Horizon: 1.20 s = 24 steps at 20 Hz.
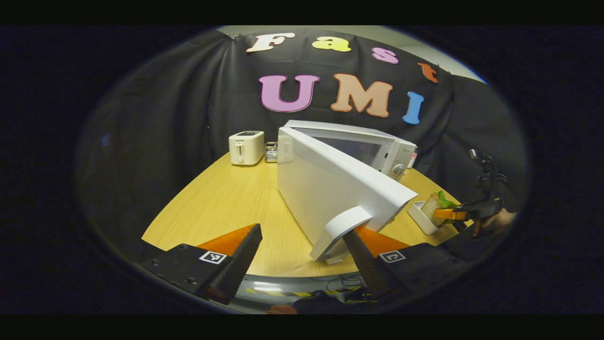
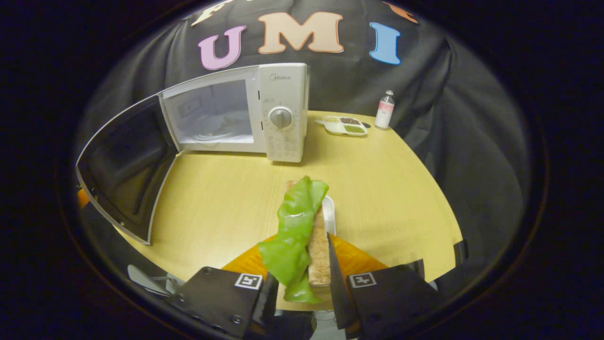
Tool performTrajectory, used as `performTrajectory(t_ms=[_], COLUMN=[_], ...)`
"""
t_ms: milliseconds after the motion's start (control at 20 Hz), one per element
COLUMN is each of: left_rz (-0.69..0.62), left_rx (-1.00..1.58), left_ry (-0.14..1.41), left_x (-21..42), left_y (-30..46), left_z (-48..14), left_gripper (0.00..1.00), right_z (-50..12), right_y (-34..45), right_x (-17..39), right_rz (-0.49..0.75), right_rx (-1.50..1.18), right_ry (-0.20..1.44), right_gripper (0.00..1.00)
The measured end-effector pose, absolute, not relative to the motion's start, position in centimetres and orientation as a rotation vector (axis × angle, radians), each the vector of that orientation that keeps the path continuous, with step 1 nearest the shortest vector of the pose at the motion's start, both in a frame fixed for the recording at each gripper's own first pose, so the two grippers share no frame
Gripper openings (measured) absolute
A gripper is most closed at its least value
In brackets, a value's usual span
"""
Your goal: Open the microwave oven with the left hand, put the food in, and close the microwave oven.
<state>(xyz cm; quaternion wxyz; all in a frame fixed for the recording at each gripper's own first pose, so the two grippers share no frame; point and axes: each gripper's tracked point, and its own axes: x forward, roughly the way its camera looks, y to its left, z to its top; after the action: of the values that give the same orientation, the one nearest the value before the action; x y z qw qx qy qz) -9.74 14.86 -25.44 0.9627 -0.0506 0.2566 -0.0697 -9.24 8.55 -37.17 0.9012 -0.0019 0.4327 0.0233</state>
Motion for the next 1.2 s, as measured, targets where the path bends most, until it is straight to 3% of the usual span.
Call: performTrajectory(t_ms=[150, 200, 250, 300, 450, 500, 550, 950, 1000, 1050, 1200], left_rz=[-0.157, -0.161, -0.164, -0.168, -0.155, -0.154, -0.144, -0.100, -0.088, -0.070, -0.027], left_rx=[-0.091, -0.091, -0.092, -0.096, -0.116, -0.127, -0.131, -0.077, -0.091, -0.115, -0.170], left_ry=[0.512, 0.506, 0.504, 0.501, 0.457, 0.438, 0.425, 0.193, 0.169, 0.147, 0.104], left_x=[-10.4, -10.5, -10.7, -10.9, -11.0, -11.1, -11.1, -9.6, -9.2, -8.9, -7.9], left_y=[14.8, 14.9, 14.9, 14.9, 15.5, 15.5, 15.8, 16.9, 17.0, 17.1, 17.4], left_z=[-24.7, -24.4, -24.1, -23.8, -21.5, -20.6, -19.8, -10.2, -9.4, -8.7, -7.0], left_gripper=[1.00, 1.00, 1.00, 1.00, 1.00, 1.00, 0.99, 0.96, 0.98, 0.98, 0.96], right_z=[-37.3, -37.2, -37.1, -36.8, -35.2, -34.7, -34.0, -29.1, -28.7, -28.4, -27.8], right_y=[8.7, 8.8, 8.7, 8.8, 8.6, 8.4, 8.4, 11.7, 12.4, 13.2, 15.5], right_x=[-9.2, -9.2, -9.2, -9.1, -8.7, -8.5, -8.2, -4.5, -4.0, -3.6, -2.7], right_rz=[0.054, 0.056, 0.053, 0.052, 0.051, 0.052, 0.054, 0.131, 0.149, 0.165, 0.204], right_rx=[-0.004, -0.007, -0.008, -0.003, -0.004, -0.009, -0.008, 0.098, 0.110, 0.124, 0.189], right_ry=[0.897, 0.899, 0.891, 0.887, 0.854, 0.840, 0.828, 0.738, 0.728, 0.721, 0.715], right_gripper=[0.33, 0.39, 0.32, 0.39, 0.39, 0.32, 0.39, 0.39, 0.32, 0.39, 0.39])
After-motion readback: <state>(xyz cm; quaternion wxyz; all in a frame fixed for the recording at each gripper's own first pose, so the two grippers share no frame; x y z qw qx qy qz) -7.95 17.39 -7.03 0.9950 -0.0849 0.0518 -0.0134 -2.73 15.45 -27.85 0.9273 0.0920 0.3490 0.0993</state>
